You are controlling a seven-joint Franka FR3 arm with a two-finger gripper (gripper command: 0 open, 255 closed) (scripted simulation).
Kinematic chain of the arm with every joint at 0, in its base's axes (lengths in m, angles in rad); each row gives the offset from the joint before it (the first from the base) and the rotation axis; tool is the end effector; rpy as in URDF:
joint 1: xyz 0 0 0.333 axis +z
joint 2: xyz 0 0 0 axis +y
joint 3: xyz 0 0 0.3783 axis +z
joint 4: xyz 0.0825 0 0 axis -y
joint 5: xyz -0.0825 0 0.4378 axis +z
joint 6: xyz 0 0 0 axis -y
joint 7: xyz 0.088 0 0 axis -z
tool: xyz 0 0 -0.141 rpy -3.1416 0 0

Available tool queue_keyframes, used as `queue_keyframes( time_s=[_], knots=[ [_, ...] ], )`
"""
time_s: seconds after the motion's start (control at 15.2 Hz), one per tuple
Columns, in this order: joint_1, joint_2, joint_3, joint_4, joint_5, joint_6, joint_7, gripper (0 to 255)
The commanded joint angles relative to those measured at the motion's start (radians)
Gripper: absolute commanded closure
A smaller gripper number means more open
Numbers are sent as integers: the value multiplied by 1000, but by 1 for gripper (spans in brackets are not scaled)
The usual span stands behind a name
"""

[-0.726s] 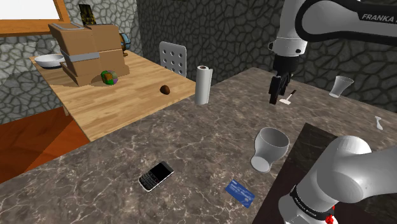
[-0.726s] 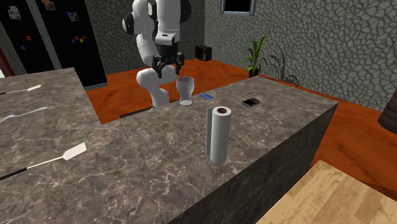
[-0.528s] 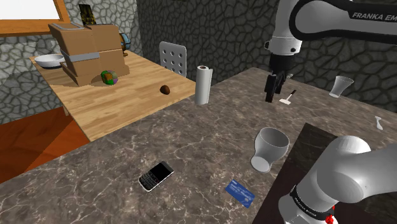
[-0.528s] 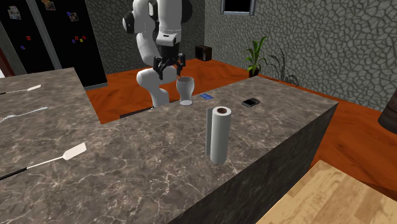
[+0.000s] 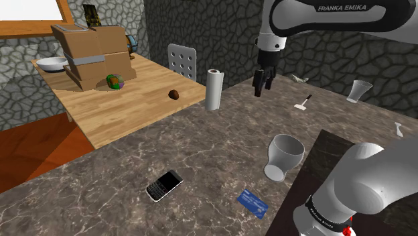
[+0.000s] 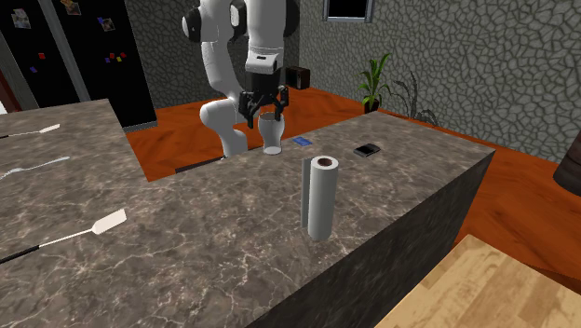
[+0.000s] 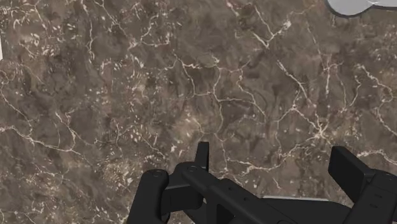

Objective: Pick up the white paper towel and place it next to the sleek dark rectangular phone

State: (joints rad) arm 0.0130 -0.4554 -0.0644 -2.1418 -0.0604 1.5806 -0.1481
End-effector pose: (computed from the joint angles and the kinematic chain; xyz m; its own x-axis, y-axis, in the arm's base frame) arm 0.4238 -0.0348 0.5905 0.9882 0.1068 -0.1099 0.1092 -0.9939 0.0156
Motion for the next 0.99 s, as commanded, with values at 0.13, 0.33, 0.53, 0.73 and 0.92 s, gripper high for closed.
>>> queue_keyframes(
  time_s=[0.13,0.33,0.53,0.73,0.92],
  knots=[
    [6,148,-4,132,10,32,-8,0],
    [10,259,-6,243,19,45,-15,0],
    [12,372,-7,367,29,45,-22,0],
    [13,489,-7,508,39,34,-29,0],
    [11,614,-7,672,50,7,-36,0]
  ],
)
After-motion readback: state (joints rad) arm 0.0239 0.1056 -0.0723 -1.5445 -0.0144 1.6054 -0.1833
